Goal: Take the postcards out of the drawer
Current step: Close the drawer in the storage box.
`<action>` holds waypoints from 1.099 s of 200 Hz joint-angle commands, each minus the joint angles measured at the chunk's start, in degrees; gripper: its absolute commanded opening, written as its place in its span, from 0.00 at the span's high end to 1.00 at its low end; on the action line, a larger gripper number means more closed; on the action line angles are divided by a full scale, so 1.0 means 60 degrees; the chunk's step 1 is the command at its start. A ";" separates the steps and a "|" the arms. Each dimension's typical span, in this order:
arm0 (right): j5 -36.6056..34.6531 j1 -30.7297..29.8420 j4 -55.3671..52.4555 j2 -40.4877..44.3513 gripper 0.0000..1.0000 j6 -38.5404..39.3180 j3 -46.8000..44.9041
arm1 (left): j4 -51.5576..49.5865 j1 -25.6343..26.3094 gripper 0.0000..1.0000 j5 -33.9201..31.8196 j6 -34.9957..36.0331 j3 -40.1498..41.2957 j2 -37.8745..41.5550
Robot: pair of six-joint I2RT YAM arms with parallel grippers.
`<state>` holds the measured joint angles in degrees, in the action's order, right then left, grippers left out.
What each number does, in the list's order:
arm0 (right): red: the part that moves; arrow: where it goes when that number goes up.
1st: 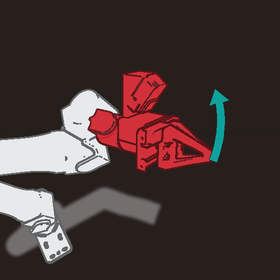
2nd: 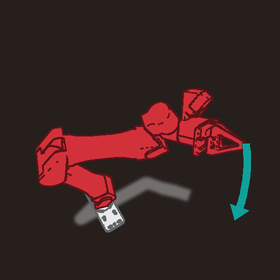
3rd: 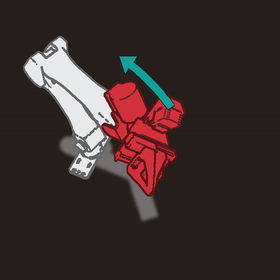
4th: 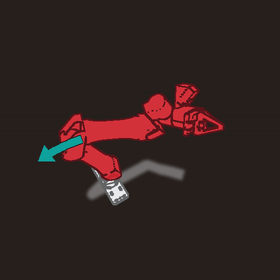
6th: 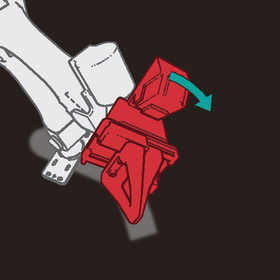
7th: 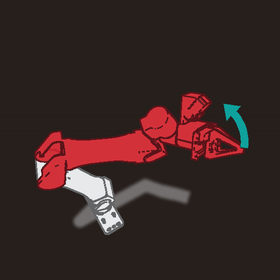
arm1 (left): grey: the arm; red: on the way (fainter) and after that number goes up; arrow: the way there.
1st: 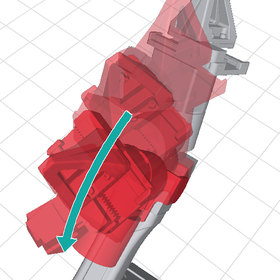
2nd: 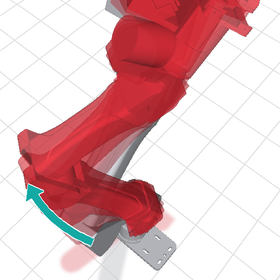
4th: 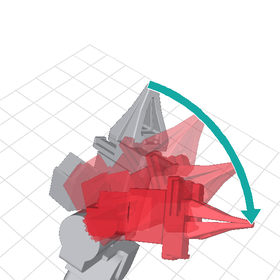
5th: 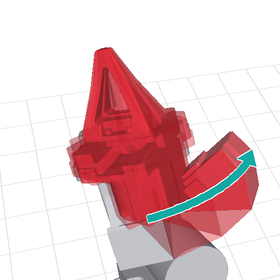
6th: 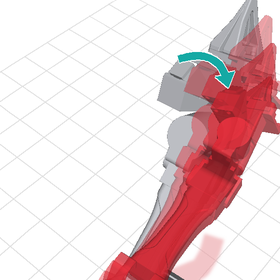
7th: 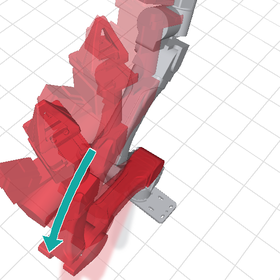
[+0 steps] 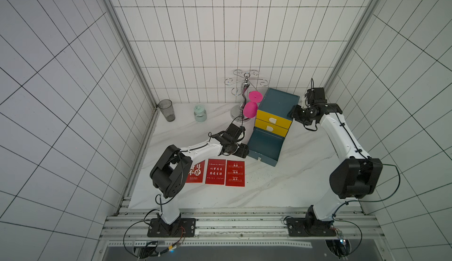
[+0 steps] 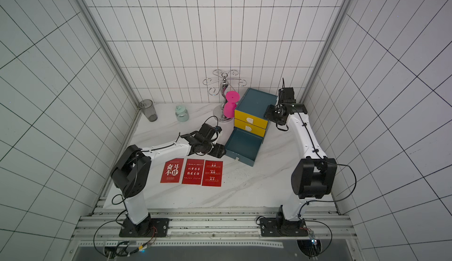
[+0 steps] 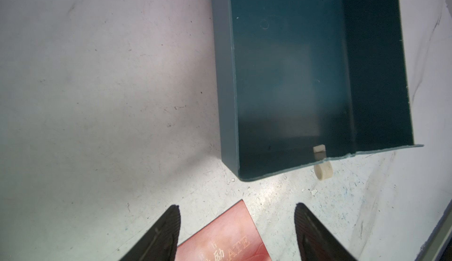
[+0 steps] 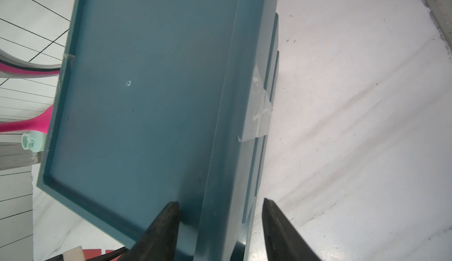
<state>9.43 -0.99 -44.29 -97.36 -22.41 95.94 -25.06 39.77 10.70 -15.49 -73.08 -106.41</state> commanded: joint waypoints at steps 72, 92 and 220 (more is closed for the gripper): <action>0.0142 0.0112 -0.0143 -0.0461 0.45 0.0377 0.0224 | -0.0112 0.0183 0.28 -0.0270 0.0302 -0.0447 -0.0406; 0.0142 0.0118 -0.0165 -0.0433 0.45 0.0451 0.0182 | -0.0086 0.0195 0.28 -0.0372 0.0233 -0.0536 -0.0556; 0.0274 0.0110 -0.0198 -0.0436 0.49 0.0665 -0.0066 | 0.0254 0.0215 0.28 -0.0479 -0.0304 -0.1425 -0.1333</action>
<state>11.18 -0.73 -43.07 -98.21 -19.86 96.16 -25.26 40.84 8.40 -16.29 -80.09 -112.92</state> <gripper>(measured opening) 0.513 0.718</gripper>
